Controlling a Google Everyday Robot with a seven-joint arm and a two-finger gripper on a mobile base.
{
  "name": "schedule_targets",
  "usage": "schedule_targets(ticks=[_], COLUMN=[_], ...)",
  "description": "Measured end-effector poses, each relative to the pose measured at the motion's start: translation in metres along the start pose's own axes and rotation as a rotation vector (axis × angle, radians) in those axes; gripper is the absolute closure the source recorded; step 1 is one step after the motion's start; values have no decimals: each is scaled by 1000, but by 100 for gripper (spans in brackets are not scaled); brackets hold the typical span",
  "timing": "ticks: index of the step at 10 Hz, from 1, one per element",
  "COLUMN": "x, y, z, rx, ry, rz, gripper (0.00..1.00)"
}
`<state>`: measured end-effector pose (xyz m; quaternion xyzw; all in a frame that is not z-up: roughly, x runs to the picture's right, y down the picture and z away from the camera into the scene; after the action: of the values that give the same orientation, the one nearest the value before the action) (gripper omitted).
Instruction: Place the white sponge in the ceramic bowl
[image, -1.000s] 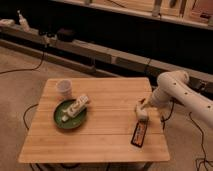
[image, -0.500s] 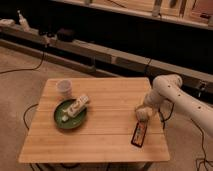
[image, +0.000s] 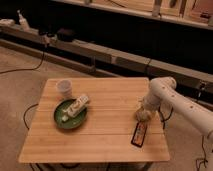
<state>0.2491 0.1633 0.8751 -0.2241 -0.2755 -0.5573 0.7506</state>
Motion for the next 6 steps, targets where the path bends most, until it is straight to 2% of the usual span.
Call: schedule_targets(ticks=[2,4,6], x=[6,9,13], y=[-1,-5,-23], z=[2,1,-16], rx=[-16,-24,-13], ry=[3,10,47], rz=[-6,-8,-40], gripper=[51,51,51])
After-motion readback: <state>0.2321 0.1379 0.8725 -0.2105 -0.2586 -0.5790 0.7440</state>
